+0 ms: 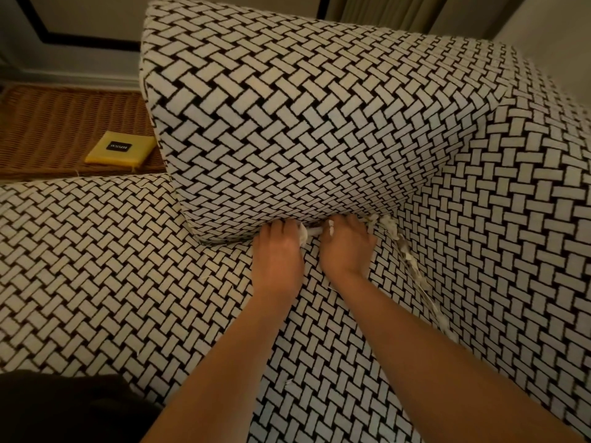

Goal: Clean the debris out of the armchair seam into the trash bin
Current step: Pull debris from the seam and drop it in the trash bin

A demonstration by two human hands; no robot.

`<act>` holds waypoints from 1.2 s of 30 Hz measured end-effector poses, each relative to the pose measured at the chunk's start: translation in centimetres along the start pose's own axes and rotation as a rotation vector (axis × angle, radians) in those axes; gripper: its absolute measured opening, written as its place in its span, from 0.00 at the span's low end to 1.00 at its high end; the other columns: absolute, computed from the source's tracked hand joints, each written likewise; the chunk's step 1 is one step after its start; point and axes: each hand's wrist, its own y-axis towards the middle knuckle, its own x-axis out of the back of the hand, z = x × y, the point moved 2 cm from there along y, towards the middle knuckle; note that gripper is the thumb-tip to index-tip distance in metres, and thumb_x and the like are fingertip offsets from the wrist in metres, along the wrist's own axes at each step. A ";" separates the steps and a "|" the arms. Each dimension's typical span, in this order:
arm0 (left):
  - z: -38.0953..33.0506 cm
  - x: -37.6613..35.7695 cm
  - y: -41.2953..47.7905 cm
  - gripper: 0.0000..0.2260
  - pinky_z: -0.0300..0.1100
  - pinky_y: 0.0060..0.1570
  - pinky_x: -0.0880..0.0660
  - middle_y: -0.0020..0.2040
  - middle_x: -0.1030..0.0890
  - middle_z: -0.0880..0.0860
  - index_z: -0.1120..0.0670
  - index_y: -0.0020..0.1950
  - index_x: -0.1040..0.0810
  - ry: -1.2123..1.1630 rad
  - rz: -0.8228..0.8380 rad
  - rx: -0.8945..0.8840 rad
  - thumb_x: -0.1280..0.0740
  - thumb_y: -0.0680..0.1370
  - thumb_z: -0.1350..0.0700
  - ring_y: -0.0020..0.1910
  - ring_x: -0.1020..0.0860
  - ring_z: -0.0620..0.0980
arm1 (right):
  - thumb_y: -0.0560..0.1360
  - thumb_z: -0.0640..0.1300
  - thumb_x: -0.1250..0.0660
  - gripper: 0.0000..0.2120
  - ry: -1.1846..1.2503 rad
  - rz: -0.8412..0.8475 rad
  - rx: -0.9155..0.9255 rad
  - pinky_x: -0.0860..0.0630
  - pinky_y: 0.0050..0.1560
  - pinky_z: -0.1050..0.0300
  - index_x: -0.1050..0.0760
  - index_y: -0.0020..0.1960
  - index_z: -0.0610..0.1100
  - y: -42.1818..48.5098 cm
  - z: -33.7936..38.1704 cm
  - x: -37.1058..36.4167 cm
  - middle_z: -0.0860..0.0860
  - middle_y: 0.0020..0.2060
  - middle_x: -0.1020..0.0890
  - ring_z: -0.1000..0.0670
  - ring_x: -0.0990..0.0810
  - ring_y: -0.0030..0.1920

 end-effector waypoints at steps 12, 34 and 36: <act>-0.4 0.2 0.0 0.24 0.50 0.41 0.27 0.41 0.21 0.58 0.60 0.50 0.23 -0.130 -0.119 -0.039 0.56 0.78 0.50 0.39 0.23 0.57 | 0.80 0.42 0.46 0.15 0.425 -0.207 -0.054 0.38 0.38 0.57 0.27 0.41 0.36 -0.6 0.1 0.0 0.41 0.36 0.24 0.48 0.30 0.37; 0.1 0.0 0.0 0.12 0.49 0.42 0.24 0.35 0.20 0.54 0.56 0.43 0.23 0.012 -0.116 -0.041 0.44 0.78 0.53 0.34 0.21 0.54 | 0.78 0.52 0.42 0.15 0.070 -0.042 -0.137 0.36 0.33 0.59 0.26 0.50 0.41 -0.3 0.1 0.8 0.43 0.45 0.20 0.43 0.21 0.42; -0.1 0.2 0.0 0.20 0.48 0.41 0.26 0.33 0.20 0.54 0.56 0.40 0.23 0.000 -0.131 -0.054 0.51 0.79 0.50 0.33 0.22 0.54 | 0.79 0.51 0.43 0.16 0.065 -0.050 -0.119 0.36 0.35 0.58 0.25 0.50 0.40 -0.4 0.0 0.7 0.43 0.48 0.22 0.42 0.22 0.44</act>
